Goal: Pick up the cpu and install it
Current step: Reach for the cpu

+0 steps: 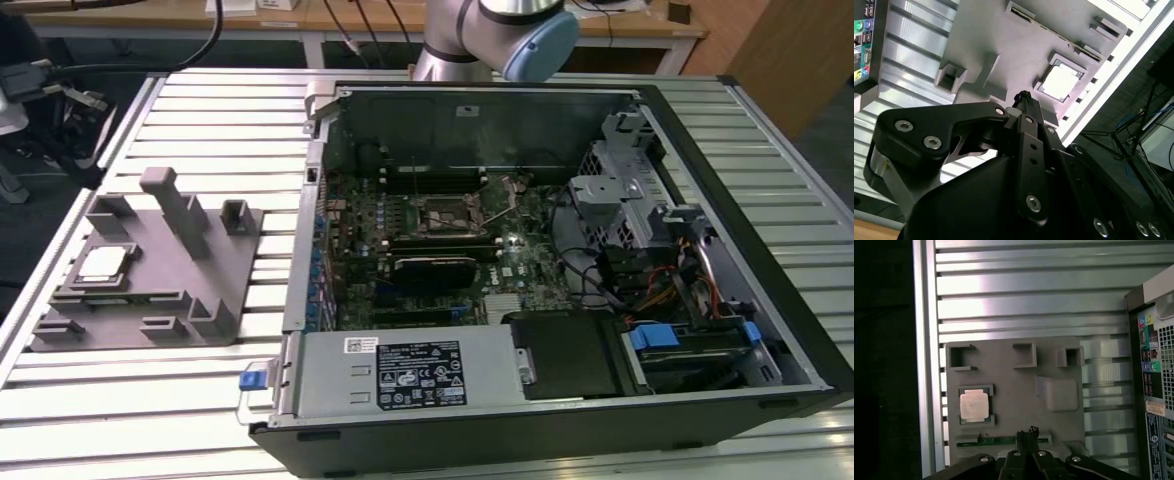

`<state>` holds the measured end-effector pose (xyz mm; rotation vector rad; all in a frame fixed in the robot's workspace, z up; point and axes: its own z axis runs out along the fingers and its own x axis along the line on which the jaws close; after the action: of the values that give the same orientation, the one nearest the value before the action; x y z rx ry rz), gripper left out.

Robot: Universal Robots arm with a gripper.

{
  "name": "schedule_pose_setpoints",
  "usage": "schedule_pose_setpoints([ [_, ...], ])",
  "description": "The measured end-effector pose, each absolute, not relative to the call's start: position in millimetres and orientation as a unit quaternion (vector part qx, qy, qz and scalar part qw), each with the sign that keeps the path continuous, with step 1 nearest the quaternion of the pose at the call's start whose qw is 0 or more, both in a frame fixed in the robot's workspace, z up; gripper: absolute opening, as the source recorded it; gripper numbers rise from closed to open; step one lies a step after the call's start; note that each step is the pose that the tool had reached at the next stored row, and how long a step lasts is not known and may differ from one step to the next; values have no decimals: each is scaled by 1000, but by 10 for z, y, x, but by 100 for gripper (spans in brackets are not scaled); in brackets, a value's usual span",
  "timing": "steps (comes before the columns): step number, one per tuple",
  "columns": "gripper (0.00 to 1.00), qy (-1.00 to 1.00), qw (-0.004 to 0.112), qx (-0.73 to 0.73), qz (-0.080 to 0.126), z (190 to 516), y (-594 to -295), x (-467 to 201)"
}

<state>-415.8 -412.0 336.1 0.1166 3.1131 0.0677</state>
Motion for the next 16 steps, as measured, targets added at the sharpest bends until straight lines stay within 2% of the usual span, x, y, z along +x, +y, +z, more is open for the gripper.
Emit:
schedule_pose_setpoints([
  [16, 11, 999, 13, 37, 22, 3110, -4076, -4289],
])
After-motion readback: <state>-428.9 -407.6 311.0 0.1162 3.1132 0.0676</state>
